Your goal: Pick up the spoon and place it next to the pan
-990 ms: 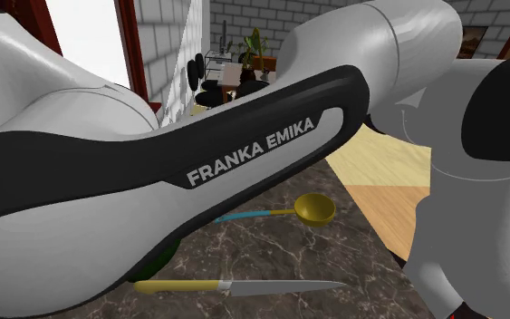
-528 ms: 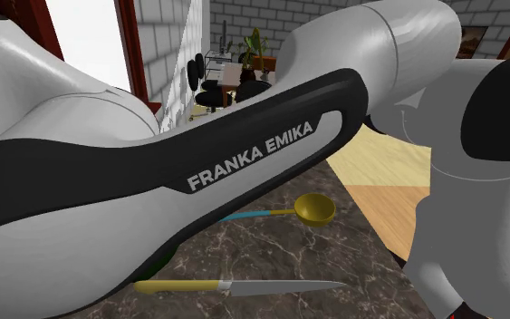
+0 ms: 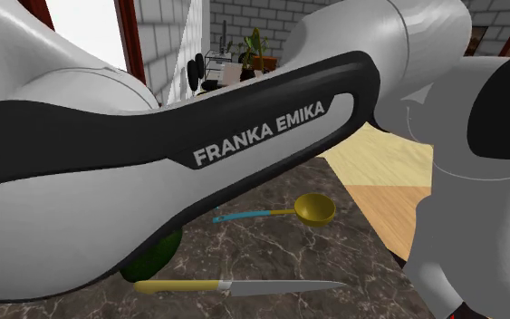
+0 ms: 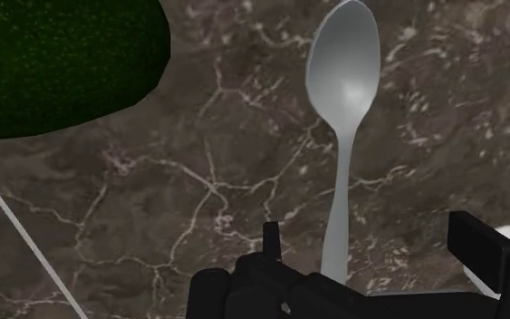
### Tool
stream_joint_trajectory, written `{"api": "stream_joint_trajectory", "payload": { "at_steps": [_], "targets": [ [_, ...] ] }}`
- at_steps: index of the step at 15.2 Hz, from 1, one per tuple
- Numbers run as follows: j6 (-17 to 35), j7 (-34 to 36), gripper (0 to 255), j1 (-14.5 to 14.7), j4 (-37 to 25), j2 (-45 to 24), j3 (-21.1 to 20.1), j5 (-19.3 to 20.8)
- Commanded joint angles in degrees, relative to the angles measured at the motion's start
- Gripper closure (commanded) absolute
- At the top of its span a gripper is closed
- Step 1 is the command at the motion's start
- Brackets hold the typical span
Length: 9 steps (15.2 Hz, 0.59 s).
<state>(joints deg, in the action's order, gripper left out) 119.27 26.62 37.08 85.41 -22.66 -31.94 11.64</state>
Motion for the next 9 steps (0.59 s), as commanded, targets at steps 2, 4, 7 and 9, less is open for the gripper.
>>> {"api": "stream_joint_trajectory", "payload": {
  "at_steps": [2, 4, 7, 9],
  "targets": [
    [-3.4, -0.8, 0, -0.7, -1.4, 2.3, -0.5, -1.4],
    [-3.4, -0.8, 0, -0.7, -1.4, 2.3, -0.5, -1.4],
    [-3.4, -0.8, 0, -0.7, -1.4, 2.3, -0.5, -1.4],
    [-3.4, -0.8, 0, -0.7, -1.4, 2.3, -0.5, -1.4]
  ]
}}
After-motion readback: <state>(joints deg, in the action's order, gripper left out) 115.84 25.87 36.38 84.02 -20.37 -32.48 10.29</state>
